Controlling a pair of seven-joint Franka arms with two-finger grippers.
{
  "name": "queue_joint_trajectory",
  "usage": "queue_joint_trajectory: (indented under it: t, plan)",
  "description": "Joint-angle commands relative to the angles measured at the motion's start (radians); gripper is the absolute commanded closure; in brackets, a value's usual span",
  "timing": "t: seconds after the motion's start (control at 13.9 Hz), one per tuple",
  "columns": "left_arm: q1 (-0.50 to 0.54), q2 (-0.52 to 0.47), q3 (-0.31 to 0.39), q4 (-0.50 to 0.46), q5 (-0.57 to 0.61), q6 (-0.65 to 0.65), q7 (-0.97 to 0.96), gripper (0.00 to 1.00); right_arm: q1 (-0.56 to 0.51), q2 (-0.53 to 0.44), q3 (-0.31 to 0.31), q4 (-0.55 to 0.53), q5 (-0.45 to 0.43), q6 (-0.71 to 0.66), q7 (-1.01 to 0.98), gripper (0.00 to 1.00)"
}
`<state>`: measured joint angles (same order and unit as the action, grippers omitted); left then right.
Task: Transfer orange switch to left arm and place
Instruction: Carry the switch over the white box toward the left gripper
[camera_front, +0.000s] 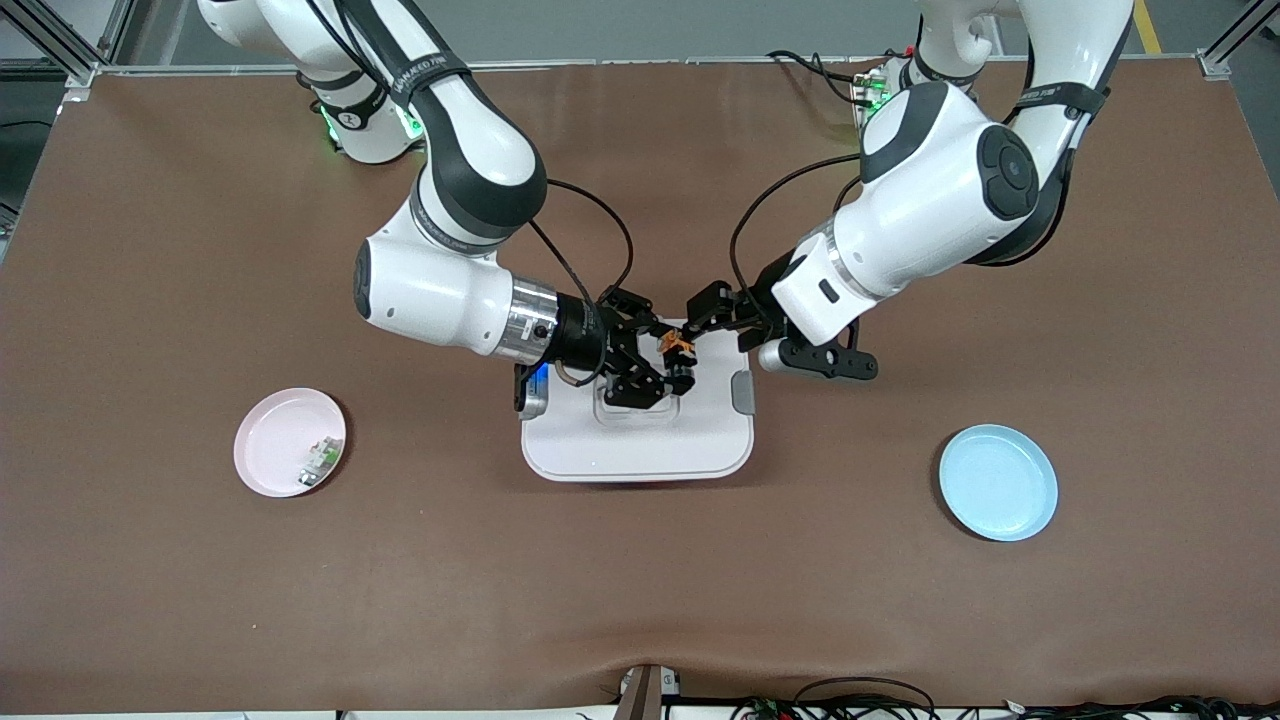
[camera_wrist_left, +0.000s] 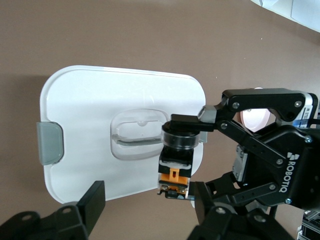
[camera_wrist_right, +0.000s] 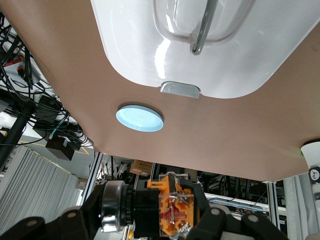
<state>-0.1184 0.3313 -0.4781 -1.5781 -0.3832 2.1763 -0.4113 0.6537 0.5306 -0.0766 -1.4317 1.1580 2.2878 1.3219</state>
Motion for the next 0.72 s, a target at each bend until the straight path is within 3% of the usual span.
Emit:
queue_joint_trajectory:
  t: [0.0, 0.65]
  plan:
    - [-0.006, -0.003, -0.004, -0.010, -0.025, 0.026, 0.022, 0.21, 0.003, 0.012, -0.005, 0.027, 0.022, -0.002, 0.011, 0.77]
    - [-0.050, 0.052, -0.007, -0.010, -0.020, 0.171, 0.046, 0.27, 0.004, 0.012, -0.005, 0.028, 0.022, -0.002, 0.011, 0.77]
